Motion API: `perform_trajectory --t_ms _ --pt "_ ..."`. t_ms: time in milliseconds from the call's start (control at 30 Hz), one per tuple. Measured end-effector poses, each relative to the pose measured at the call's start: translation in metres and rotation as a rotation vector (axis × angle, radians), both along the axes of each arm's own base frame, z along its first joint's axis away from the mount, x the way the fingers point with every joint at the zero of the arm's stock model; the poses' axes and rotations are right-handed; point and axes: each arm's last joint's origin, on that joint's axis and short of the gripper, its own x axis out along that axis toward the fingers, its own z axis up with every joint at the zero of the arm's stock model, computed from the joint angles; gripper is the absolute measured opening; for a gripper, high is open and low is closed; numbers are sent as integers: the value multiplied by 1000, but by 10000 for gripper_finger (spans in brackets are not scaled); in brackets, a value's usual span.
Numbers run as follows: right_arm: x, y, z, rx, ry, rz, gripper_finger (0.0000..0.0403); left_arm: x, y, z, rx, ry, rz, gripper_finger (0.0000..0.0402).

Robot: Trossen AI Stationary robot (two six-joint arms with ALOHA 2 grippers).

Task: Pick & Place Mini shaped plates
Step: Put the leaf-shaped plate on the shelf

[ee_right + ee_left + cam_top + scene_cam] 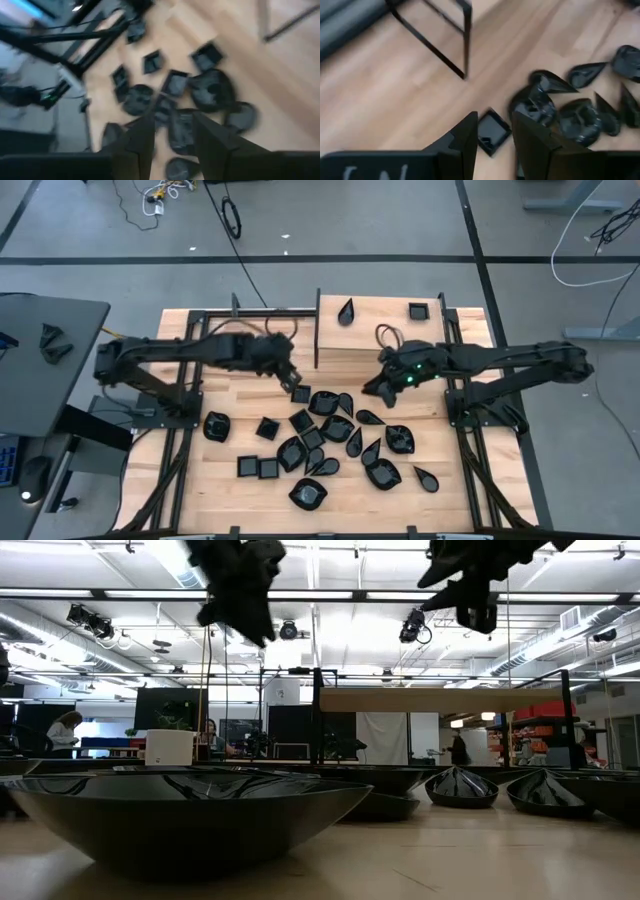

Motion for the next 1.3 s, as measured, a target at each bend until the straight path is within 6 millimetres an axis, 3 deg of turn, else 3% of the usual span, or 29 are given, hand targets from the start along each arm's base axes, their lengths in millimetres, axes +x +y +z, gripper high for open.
perform_trajectory --t_ms 233,467,767,900,1067,1300 --pt "35 21 -1 8 51 124 109 -34 -27 -31 -62 23 10 126" --pt "73 35 3 -50 254 171 92 -64 -29 -43 -35 30 -47 126" --pt "108 39 -3 95 545 -40 91 -101 -24 -63 38 -15 -126 126" --pt "111 44 -15 177 648 -151 91 -109 -24 -70 24 -10 -129 126" --pt "105 61 -24 166 756 -156 91 -110 -25 -70 24 -10 -132 126" --pt "92 117 -26 86 754 11 91 -108 -25 -68 41 -33 -149 126"
